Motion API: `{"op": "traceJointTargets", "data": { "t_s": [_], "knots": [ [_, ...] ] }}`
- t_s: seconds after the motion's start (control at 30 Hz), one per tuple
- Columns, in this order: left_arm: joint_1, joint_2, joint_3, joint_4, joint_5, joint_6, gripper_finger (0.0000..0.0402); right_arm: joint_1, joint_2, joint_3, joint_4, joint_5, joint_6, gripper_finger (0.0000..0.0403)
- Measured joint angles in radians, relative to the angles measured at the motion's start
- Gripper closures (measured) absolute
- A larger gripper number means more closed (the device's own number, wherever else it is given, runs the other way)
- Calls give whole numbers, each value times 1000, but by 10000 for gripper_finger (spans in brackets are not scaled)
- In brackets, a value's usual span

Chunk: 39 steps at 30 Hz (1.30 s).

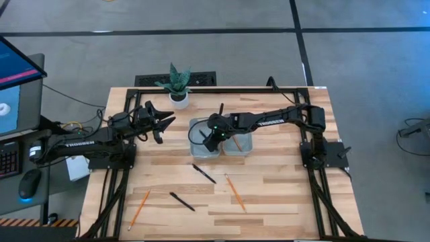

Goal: Sort pens & pencils
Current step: Put the top right black pen into the left gray bin, then put the right orange pencil into the right gray bin

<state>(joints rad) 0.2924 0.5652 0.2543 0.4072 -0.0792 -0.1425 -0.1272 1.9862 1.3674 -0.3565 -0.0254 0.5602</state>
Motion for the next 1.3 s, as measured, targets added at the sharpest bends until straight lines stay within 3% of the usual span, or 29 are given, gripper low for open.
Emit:
{"op": "traceJointTargets", "data": {
  "t_s": [0.4, 0.6, 0.93, 1.17, 1.3],
  "knots": [
    [0, 0, 0, -24, 0, 0, 287, -12, -21, 18, 66, 2, -13, 269],
    [0, 0, 0, -61, 1, -17, 287, -14, -59, 72, 39, -1, -94, 269],
    [0, 0, 0, -61, 3, -29, 287, 82, -66, 188, 46, -4, -263, 266],
    [0, 0, 0, -104, 14, -15, 287, 166, -66, 195, 16, -4, -380, 269],
    [0, 0, 0, -130, 15, -29, 287, 196, -66, 195, -14, -4, -338, 270]
  ]
}}
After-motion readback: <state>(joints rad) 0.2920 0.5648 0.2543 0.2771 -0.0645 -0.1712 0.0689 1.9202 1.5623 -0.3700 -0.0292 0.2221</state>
